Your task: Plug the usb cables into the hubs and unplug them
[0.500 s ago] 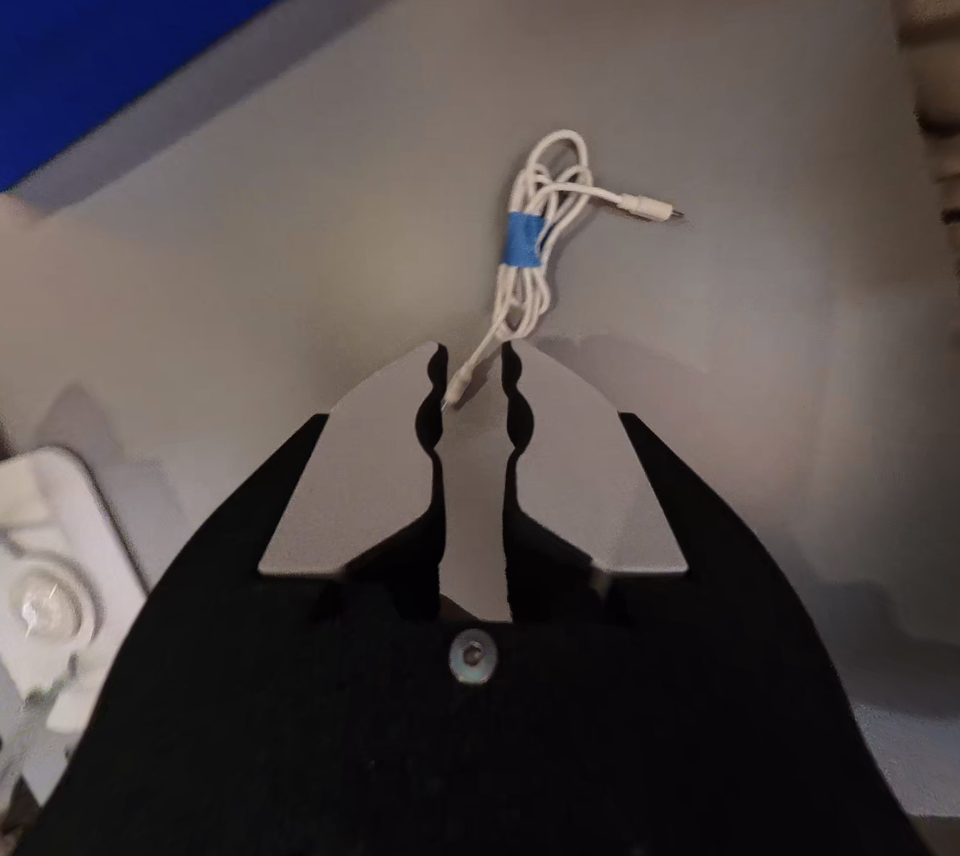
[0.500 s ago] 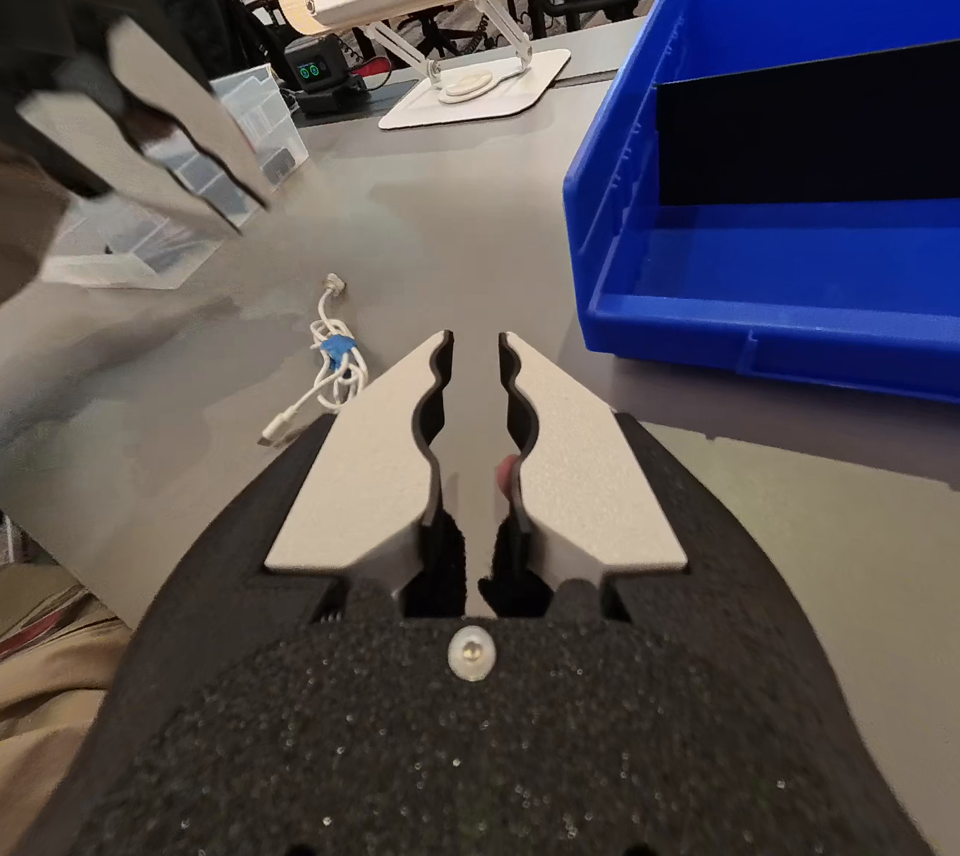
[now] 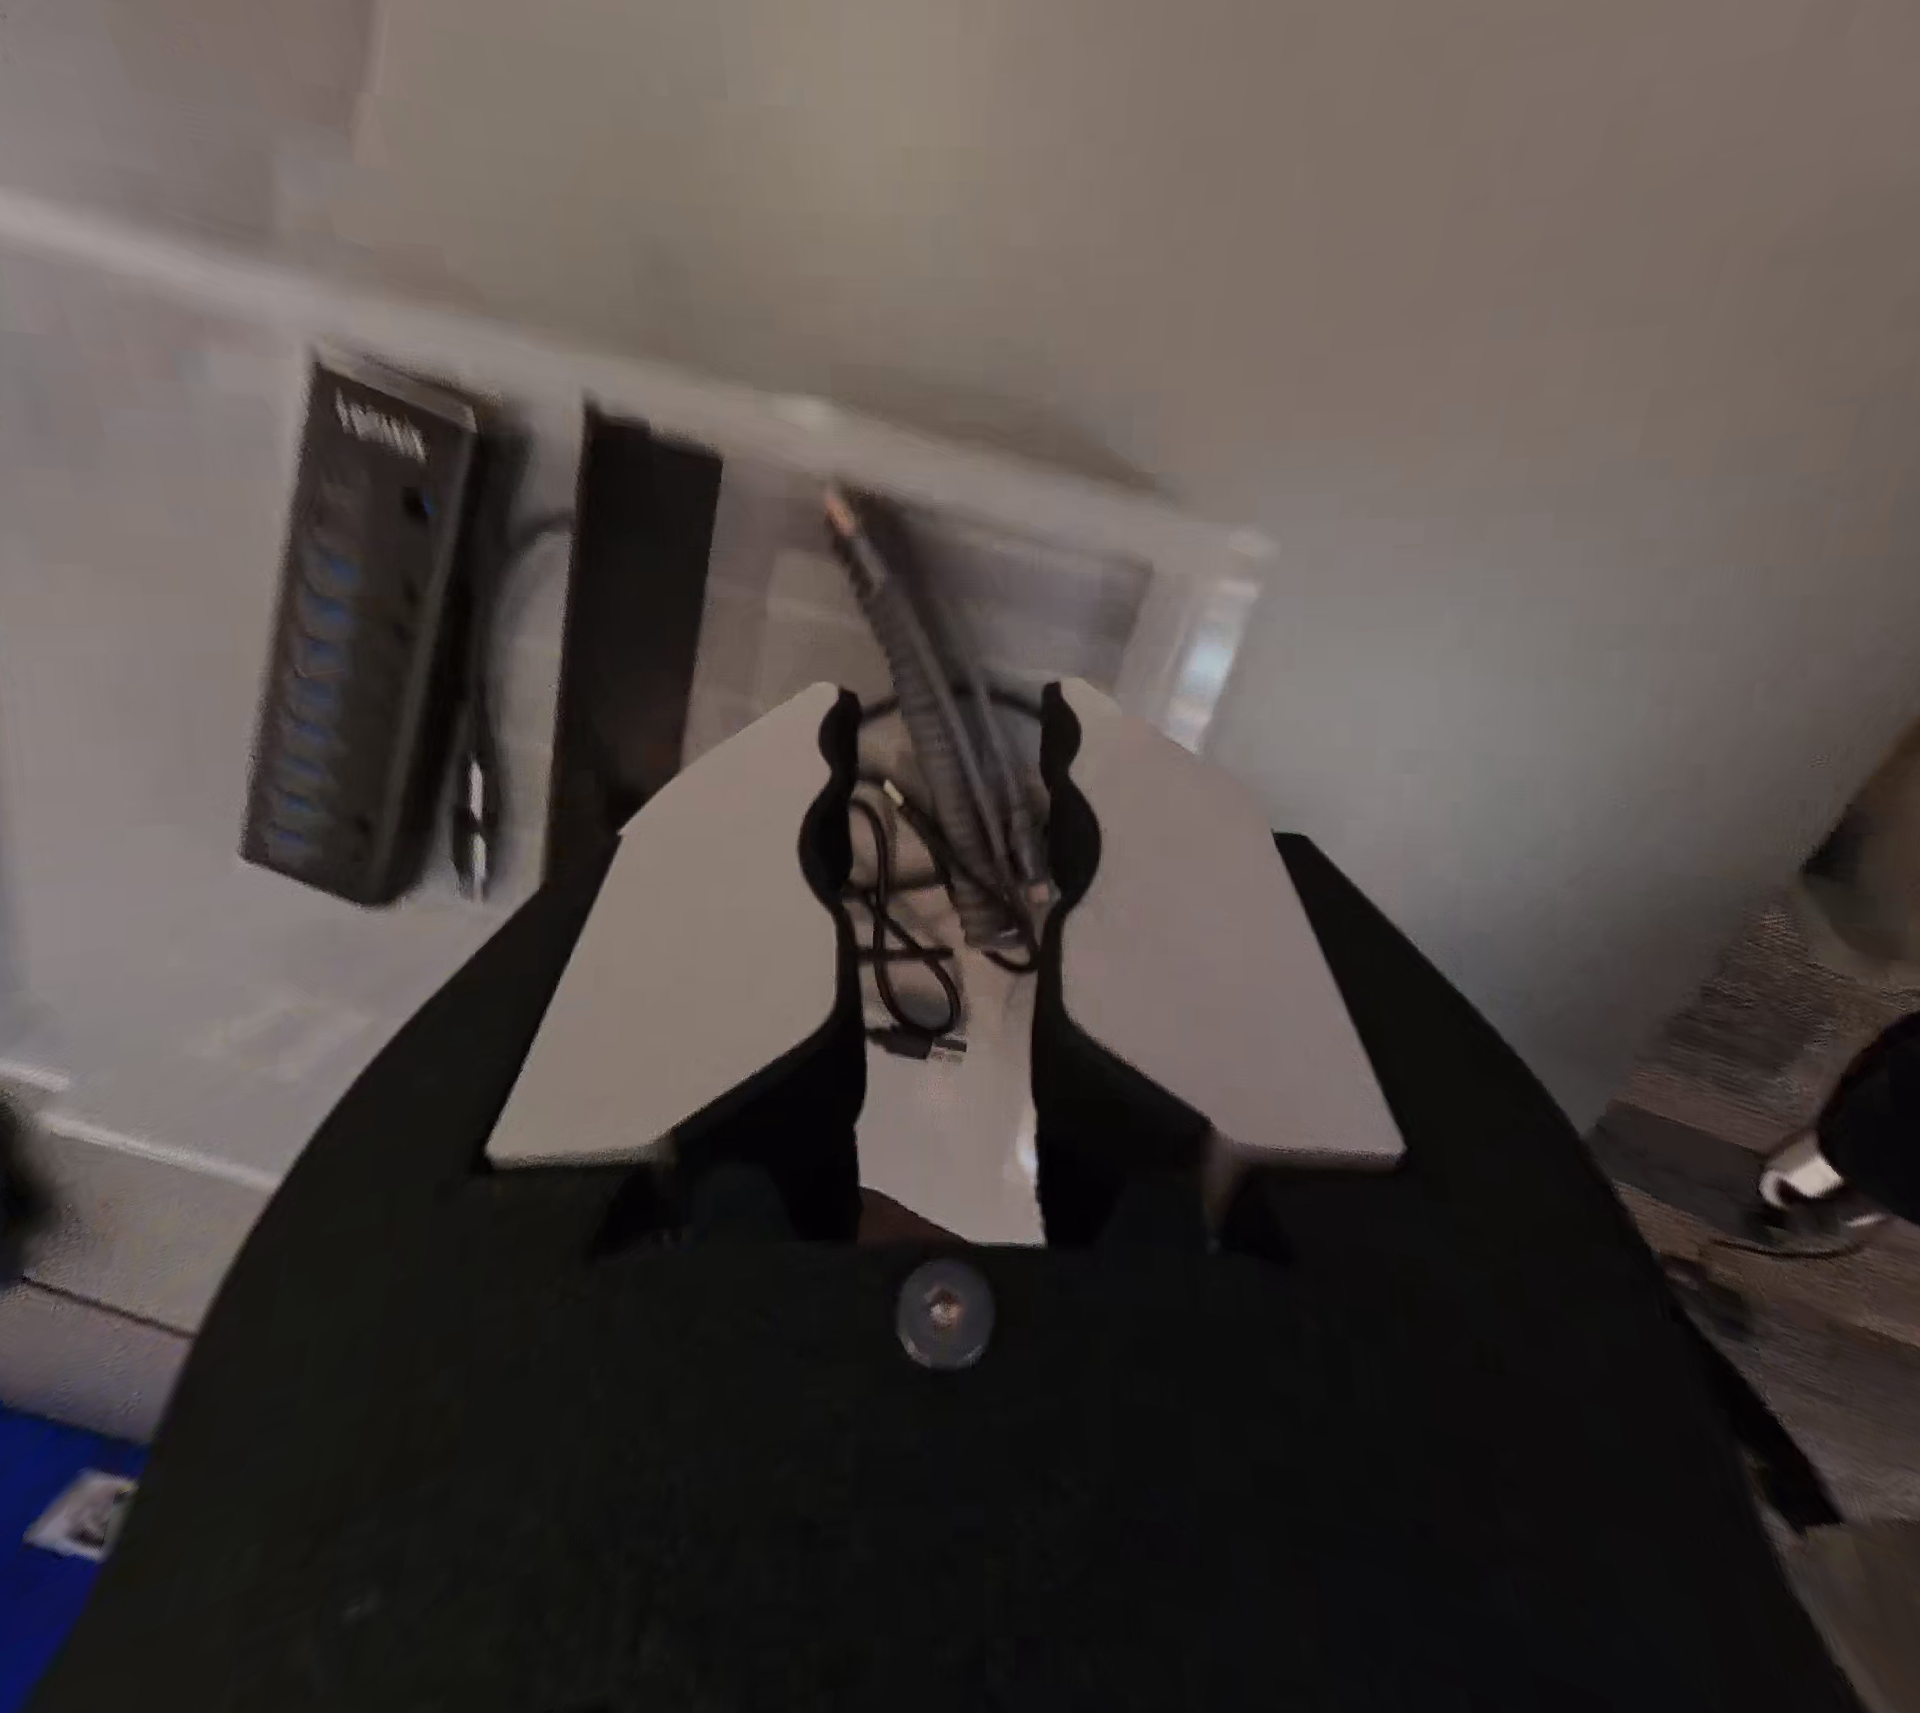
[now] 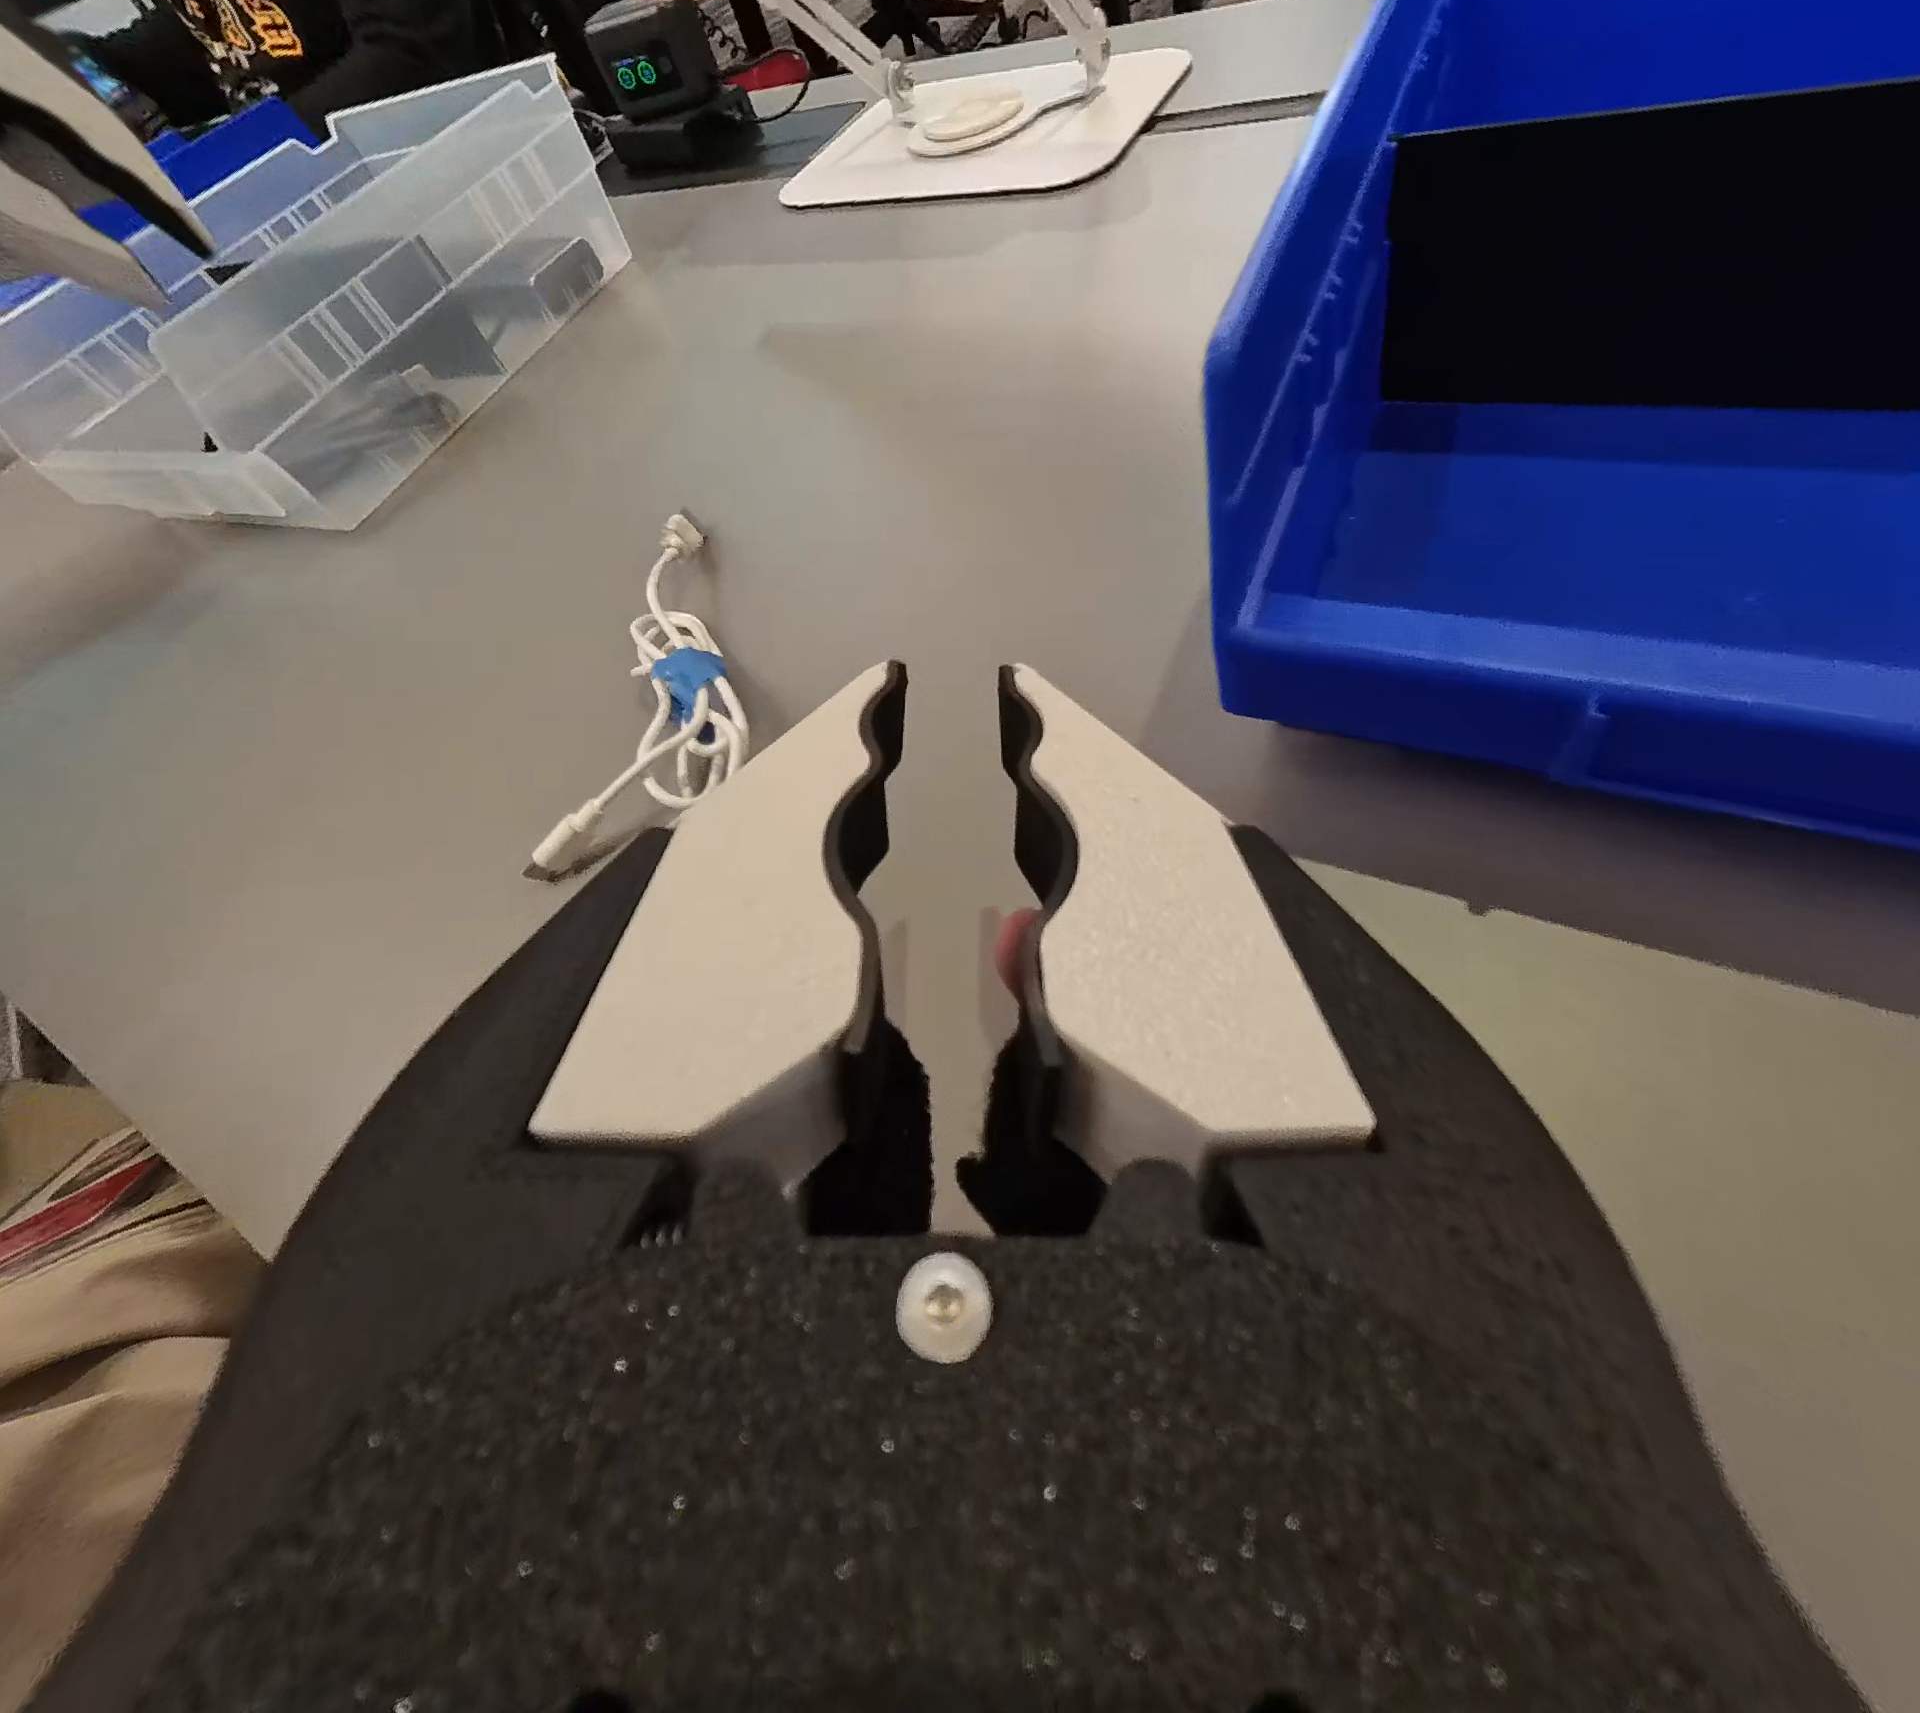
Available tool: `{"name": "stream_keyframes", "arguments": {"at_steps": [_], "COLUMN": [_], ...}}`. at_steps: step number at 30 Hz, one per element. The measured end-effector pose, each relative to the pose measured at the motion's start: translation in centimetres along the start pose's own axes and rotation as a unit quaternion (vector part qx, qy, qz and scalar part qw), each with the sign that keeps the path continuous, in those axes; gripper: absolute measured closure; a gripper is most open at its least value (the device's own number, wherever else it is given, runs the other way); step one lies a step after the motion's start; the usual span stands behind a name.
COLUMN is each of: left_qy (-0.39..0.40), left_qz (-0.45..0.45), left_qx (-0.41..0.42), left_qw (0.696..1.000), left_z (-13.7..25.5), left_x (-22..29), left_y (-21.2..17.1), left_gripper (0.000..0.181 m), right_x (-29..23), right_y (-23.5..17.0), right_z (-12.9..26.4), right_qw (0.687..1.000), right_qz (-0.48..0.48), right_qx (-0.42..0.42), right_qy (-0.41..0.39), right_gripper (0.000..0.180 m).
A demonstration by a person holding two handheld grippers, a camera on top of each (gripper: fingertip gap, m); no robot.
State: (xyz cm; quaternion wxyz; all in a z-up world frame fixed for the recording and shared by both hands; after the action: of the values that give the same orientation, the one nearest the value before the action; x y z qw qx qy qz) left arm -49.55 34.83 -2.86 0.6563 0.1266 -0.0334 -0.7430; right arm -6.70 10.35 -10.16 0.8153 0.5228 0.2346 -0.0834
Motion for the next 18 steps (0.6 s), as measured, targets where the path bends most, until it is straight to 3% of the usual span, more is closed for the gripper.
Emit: {"name": "stream_keyframes", "arguments": {"at_steps": [1, 5, 10, 13, 18], "left_qy": [-0.004, -0.045, -0.068, -0.051, -0.015], "left_qz": [0.022, 0.083, 0.082, 0.059, 0.056], "left_qx": [-0.009, -0.012, -0.050, -0.059, -0.027], "left_qw": [1.000, 0.995, 0.993, 0.995, 0.998], "left_z": [-1.1, -5.1, -8.1, -8.2, -5.9], "left_x": [-0.3, -0.6, -0.1, -0.2, -0.4], "left_y": [-1.1, -3.1, -4.0, -3.8, -3.8], "left_gripper": [0.146, 0.143, 0.144, 0.159, 0.161], "right_x": [-0.1, -0.4, -0.3, -0.1, 0.0], "right_y": [0.0, -0.2, -0.1, -0.2, -0.3], "right_z": [-0.2, -0.5, -0.5, -0.4, -0.3], "right_qw": [1.000, 1.000, 1.000, 1.000, 1.000], "right_qz": [0.002, 0.008, 0.004, 0.004, 0.002], "right_qx": [-0.002, -0.009, -0.008, -0.009, -0.010], "right_qy": [0.001, 0.004, 0.002, -0.002, -0.004], "right_gripper": [0.162, 0.162, 0.162, 0.162, 0.162]}}
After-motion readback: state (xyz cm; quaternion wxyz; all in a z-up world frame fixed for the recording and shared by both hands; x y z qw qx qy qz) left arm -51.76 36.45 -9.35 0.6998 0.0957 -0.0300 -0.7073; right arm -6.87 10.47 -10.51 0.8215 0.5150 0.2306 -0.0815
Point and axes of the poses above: each gripper's, where its closed fingertips meet, z back along the fingers, y out of its top, x = y × z across the jaws, the point moved 7 cm from there along z, back along the fingers, and after that the axes turned 14 degrees about -z, right-handed, at the moved point
